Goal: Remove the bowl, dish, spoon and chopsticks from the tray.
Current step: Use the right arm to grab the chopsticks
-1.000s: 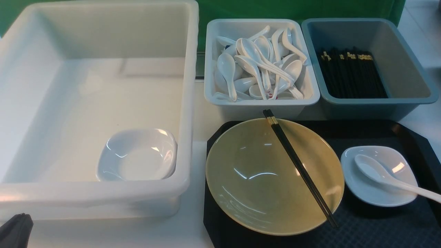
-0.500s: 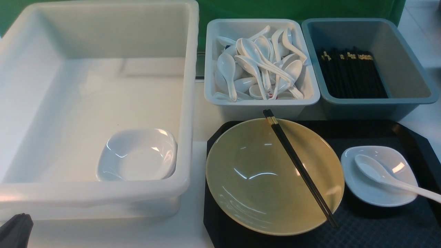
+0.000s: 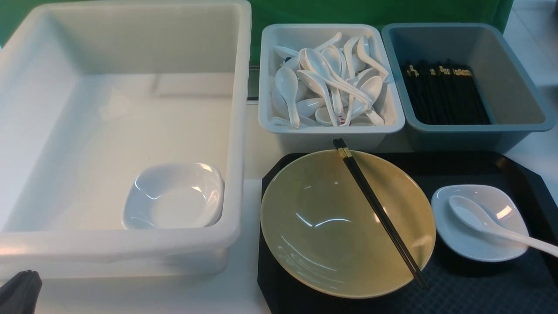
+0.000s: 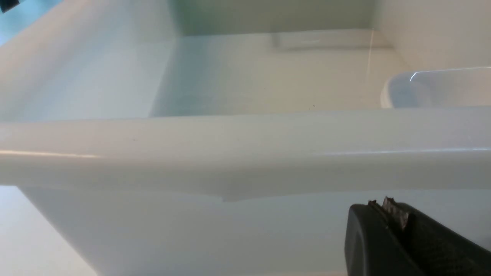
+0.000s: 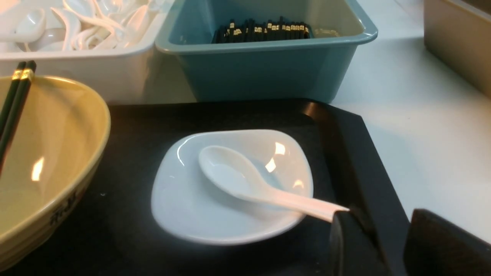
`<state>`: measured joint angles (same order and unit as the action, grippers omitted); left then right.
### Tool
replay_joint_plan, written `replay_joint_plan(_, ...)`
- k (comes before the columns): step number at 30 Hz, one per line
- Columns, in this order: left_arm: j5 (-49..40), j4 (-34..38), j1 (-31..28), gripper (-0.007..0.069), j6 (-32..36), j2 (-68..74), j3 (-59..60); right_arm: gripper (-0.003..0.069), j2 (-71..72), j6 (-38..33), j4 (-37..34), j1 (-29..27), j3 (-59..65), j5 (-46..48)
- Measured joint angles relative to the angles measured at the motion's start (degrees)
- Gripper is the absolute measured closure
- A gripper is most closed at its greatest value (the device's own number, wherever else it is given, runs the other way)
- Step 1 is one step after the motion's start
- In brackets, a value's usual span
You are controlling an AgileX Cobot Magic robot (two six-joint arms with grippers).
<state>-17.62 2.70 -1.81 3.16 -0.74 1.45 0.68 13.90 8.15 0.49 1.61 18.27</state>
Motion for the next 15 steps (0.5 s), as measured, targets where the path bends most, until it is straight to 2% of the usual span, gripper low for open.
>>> replay_joint_plan(9, 0.0, 0.9, 0.0, 0.0642, -0.3, 0.0, 0.0, 0.0421, 0.0, 0.2, 0.0, 0.0, 0.0, 0.0)
replay_joint_plan(12, 0.0, 11.5, 0.0, 0.0642, -6.5, 0.0, 0.0, 0.0421, 0.0, 8.7, -4.5, 0.0, 0.0, 0.0)
replay_joint_plan(14, 0.1, 23.3, 0.0, 0.0642, -12.3, 0.0, 0.0, 0.0421, 0.0, 19.5, -12.3, 0.0, 0.0, 0.0)
replay_joint_plan(15, 0.1, 31.1, 0.0, 0.0642, -16.4, 0.0, 0.0, 0.0421, 0.0, 29.0, -18.0, 0.0, 0.0, 0.0)
